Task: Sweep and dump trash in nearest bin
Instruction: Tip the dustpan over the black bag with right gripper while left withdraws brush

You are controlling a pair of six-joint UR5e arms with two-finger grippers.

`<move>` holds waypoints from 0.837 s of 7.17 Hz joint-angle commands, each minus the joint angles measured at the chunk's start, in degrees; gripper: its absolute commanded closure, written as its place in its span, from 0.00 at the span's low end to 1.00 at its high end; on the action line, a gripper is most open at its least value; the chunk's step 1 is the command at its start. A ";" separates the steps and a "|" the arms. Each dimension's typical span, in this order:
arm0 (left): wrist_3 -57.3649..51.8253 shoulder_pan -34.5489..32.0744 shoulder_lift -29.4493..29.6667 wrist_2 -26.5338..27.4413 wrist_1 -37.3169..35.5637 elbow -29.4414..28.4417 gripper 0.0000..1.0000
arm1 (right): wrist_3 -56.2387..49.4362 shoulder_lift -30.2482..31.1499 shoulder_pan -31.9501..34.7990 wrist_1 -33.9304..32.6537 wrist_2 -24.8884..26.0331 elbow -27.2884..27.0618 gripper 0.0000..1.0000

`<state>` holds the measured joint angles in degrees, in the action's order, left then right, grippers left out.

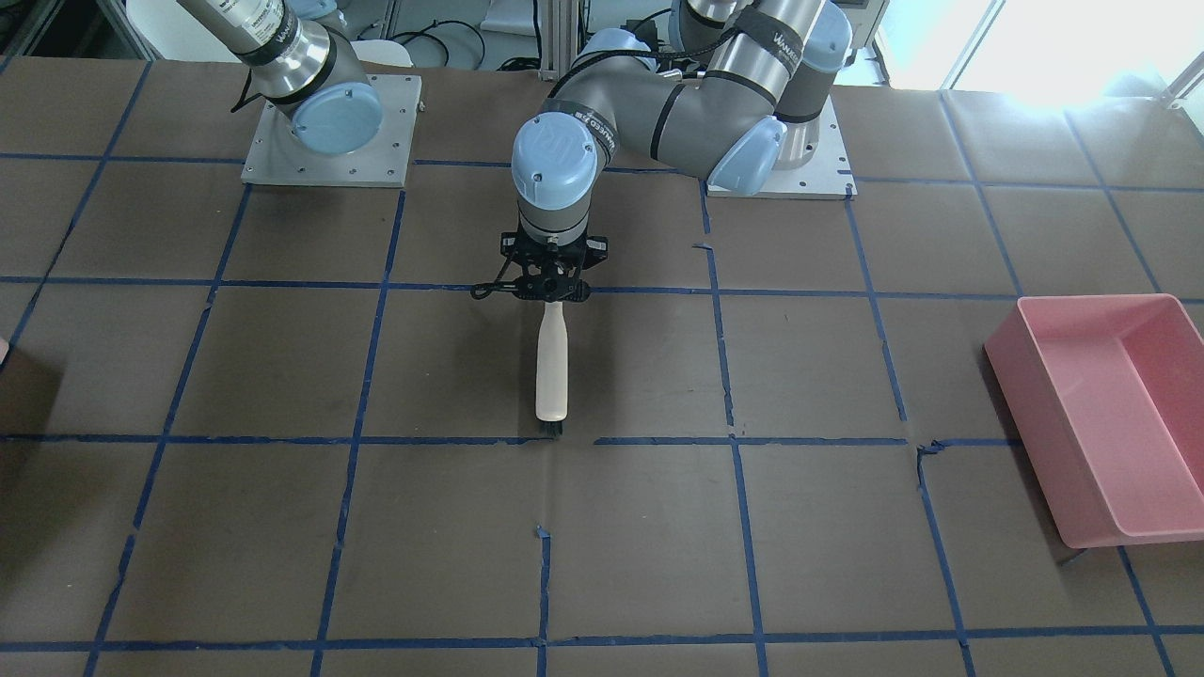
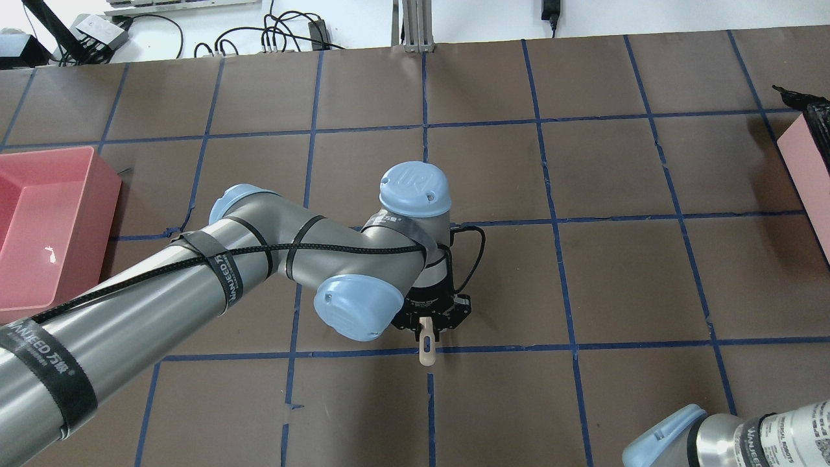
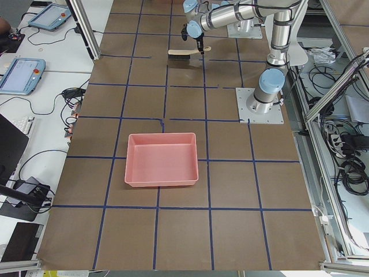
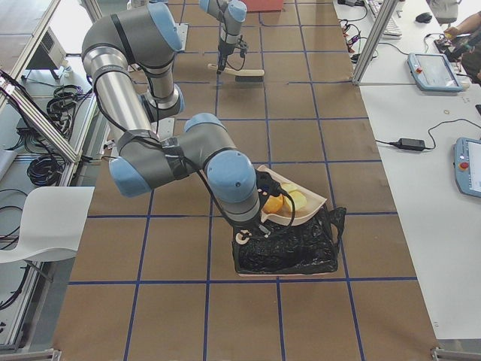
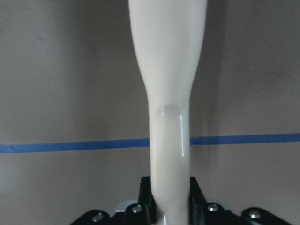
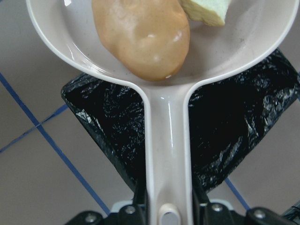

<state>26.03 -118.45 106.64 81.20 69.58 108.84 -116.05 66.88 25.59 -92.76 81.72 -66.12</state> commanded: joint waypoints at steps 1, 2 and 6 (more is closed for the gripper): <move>0.43 -0.03 0.50 -0.78 -0.59 0.06 1.00 | -0.23 -5.32 -1.15 -0.31 3.16 6.24 1.00; 0.52 -0.03 0.50 -0.87 -0.58 0.15 0.93 | -1.80 -7.27 -1.15 -2.40 3.27 7.58 1.00; 0.69 -0.03 1.72 -0.78 -0.58 0.06 0.13 | -9.51 -7.72 1.99 -10.48 13.18 6.54 1.00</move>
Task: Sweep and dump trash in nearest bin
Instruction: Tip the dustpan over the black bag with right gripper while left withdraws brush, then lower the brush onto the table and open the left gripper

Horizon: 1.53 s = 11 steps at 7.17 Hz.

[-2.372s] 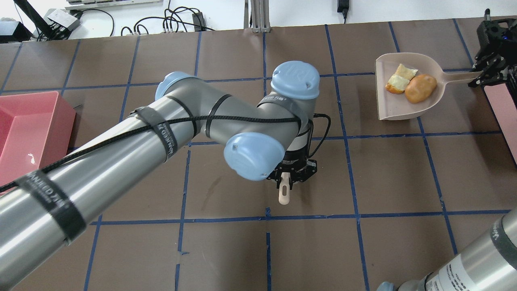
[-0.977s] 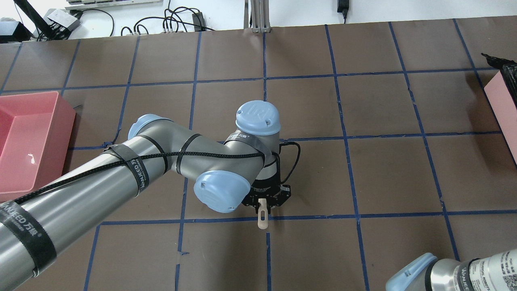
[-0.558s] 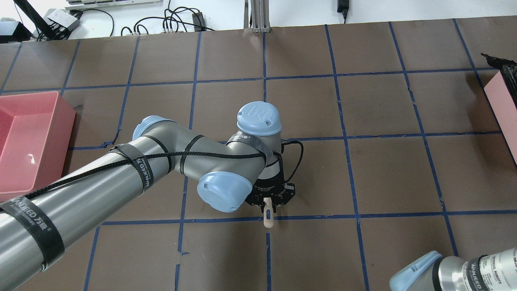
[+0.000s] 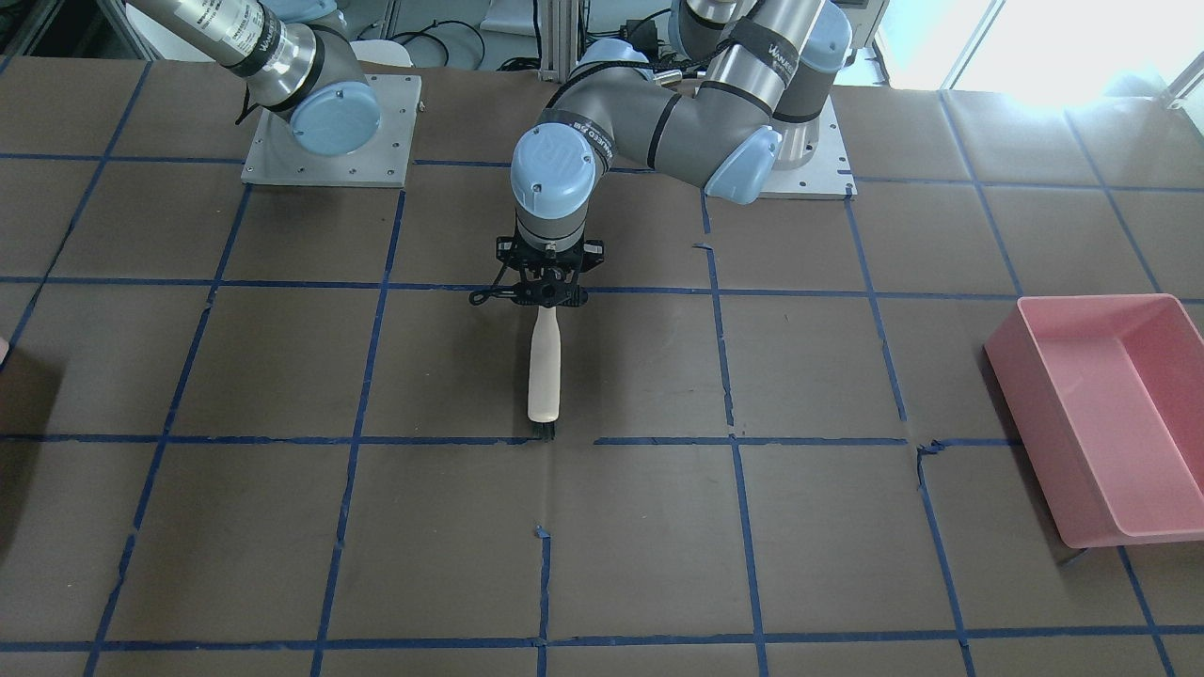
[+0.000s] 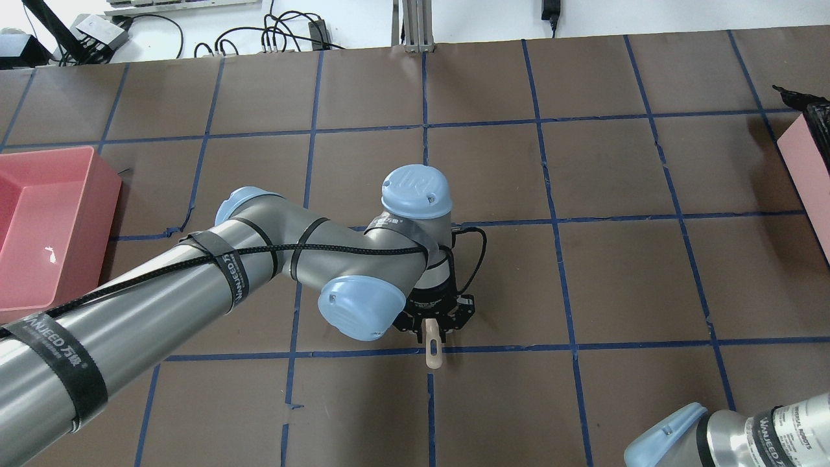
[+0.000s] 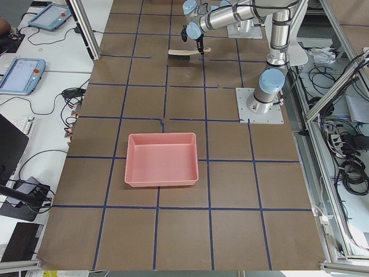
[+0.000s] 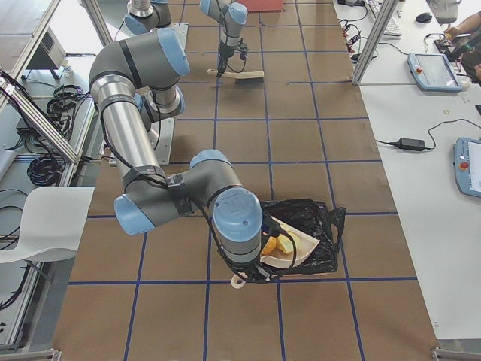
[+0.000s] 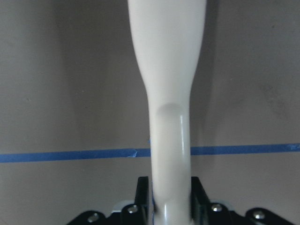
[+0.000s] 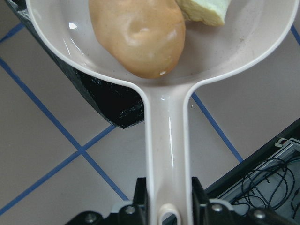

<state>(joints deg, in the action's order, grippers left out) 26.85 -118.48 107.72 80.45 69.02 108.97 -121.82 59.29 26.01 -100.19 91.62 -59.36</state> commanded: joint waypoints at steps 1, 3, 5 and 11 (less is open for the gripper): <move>-0.31 0.00 0.82 0.06 -0.12 -0.07 0.12 | -5.43 -0.14 1.94 -5.26 4.17 -0.84 1.00; -0.40 0.00 0.65 0.32 -0.12 -0.77 0.08 | -9.55 0.21 4.91 -9.22 8.12 -2.61 1.00; -2.67 0.52 -0.84 0.50 -0.03 -3.92 0.00 | -11.59 0.21 6.51 -10.81 9.46 -2.69 1.00; -33.90 17.98 -9.17 5.55 17.97 -15.89 0.00 | -17.84 1.00 9.59 -16.08 10.42 -2.78 1.00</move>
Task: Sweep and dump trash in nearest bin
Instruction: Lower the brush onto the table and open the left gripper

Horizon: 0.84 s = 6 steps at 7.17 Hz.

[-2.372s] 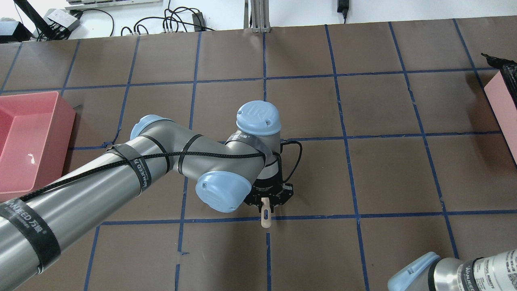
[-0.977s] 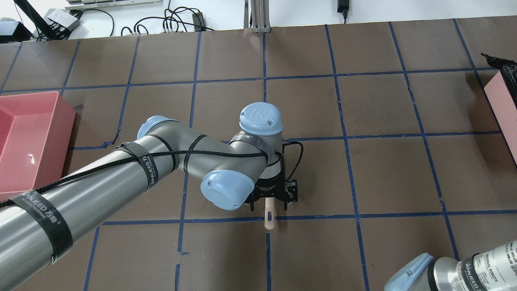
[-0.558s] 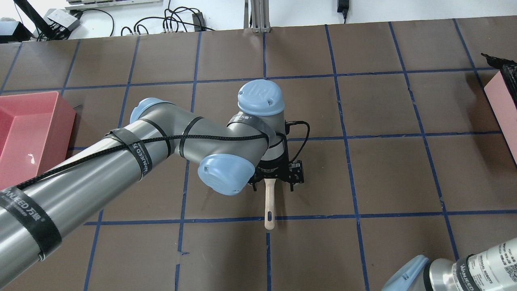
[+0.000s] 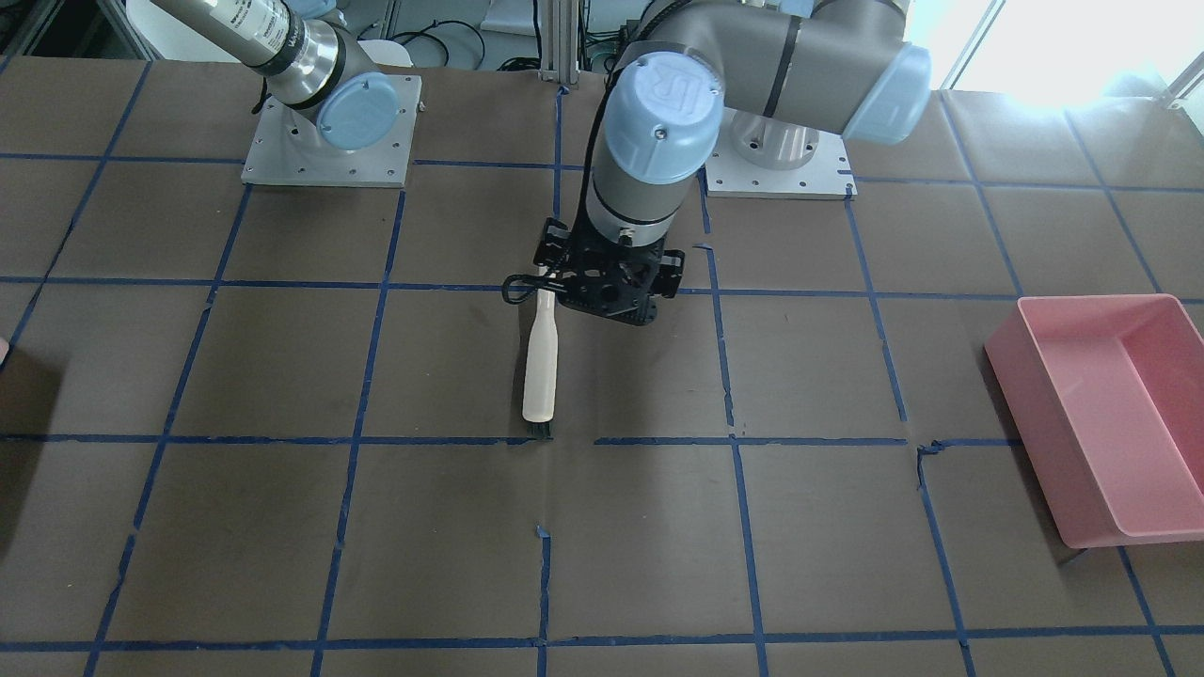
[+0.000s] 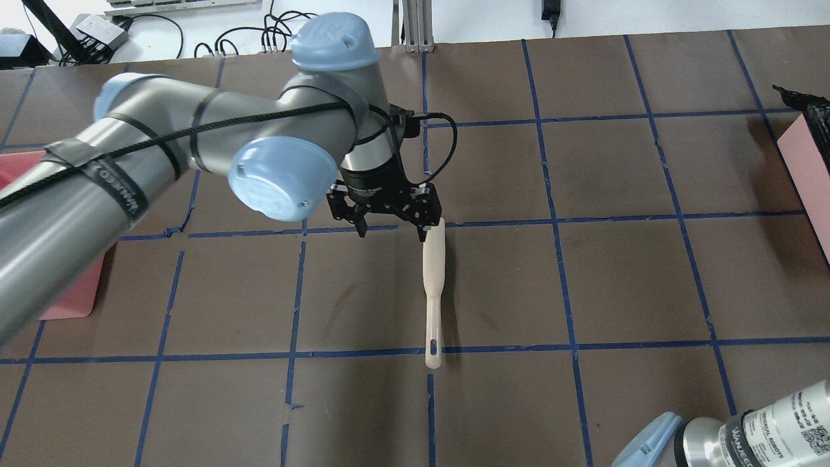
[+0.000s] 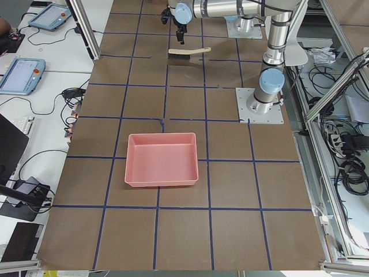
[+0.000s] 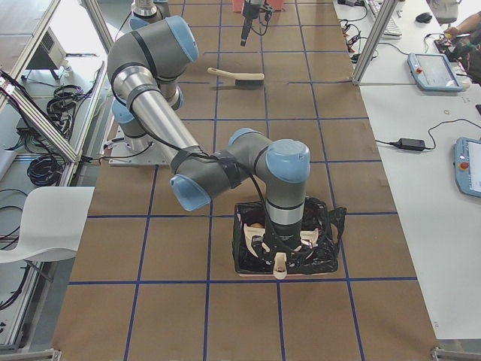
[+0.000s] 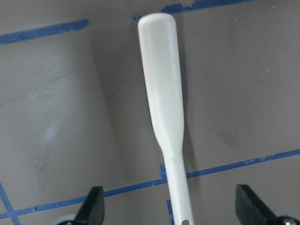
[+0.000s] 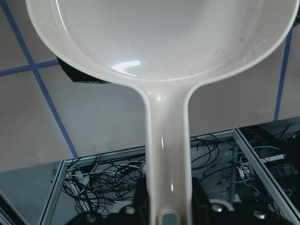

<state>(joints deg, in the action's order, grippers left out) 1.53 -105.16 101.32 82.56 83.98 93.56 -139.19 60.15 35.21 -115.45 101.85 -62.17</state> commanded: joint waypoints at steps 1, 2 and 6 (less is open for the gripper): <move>-9.60 5.48 -5.15 6.53 3.21 -1.36 0.00 | -0.47 1.01 0.48 -0.83 0.19 0.21 1.00; -9.53 5.58 -7.00 6.82 3.73 -2.50 0.00 | 0.49 3.46 0.48 -0.22 0.01 0.21 1.00; -8.74 5.58 -8.59 10.42 8.22 -6.99 0.00 | 15.91 11.28 7.04 12.68 -0.69 -5.04 1.00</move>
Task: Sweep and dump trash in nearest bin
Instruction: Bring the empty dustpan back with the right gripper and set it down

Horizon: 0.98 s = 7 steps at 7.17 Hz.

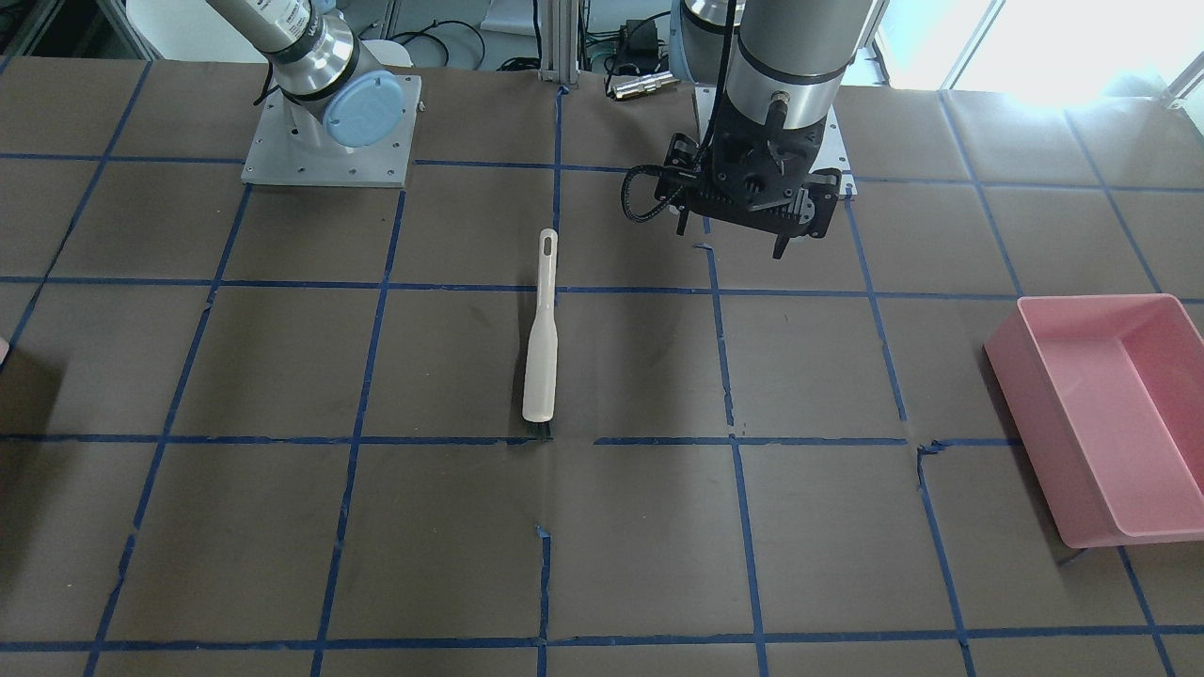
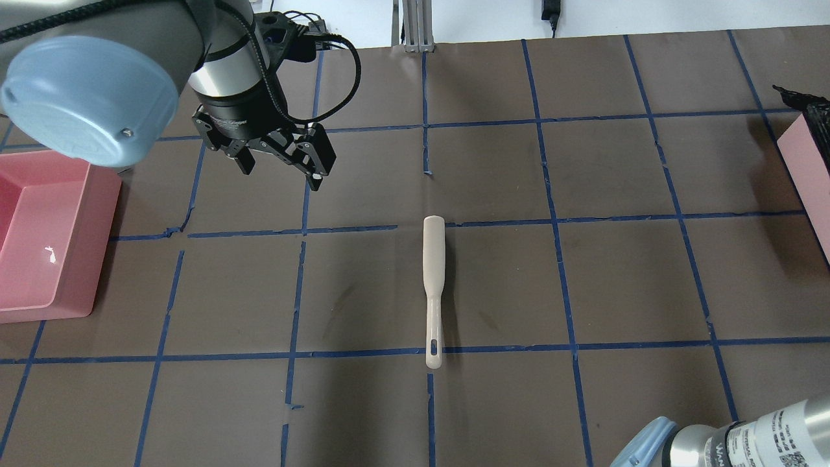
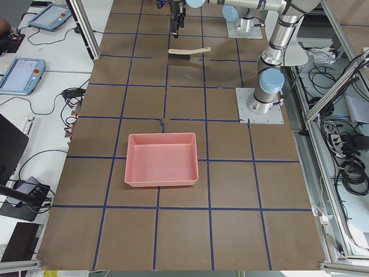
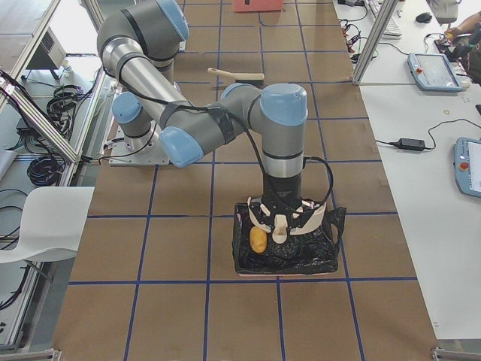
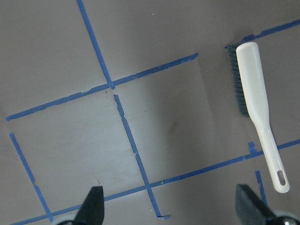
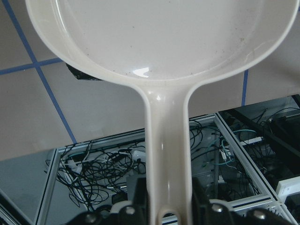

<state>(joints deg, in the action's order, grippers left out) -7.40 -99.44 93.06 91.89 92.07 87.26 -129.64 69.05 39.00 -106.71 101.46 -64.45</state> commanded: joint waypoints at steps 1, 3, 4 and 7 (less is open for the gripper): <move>0.20 0.38 -1.12 1.19 0.65 -1.21 0.00 | 9.98 6.67 6.84 3.44 -0.81 -7.14 1.00; 0.02 0.38 -0.78 1.62 2.33 -1.57 0.00 | 23.22 10.66 13.96 3.53 -0.91 -14.36 1.00; 0.02 0.30 -1.30 1.45 2.42 -1.48 0.00 | 31.20 10.66 19.13 3.61 -0.82 -14.91 1.00; 7.08 0.56 -1.48 0.75 1.63 -1.74 0.00 | 53.89 10.05 31.72 4.14 -1.08 -18.59 1.00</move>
<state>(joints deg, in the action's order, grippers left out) -5.33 -99.08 91.74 92.81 93.95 85.64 -84.93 79.35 66.21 -102.59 100.67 -81.15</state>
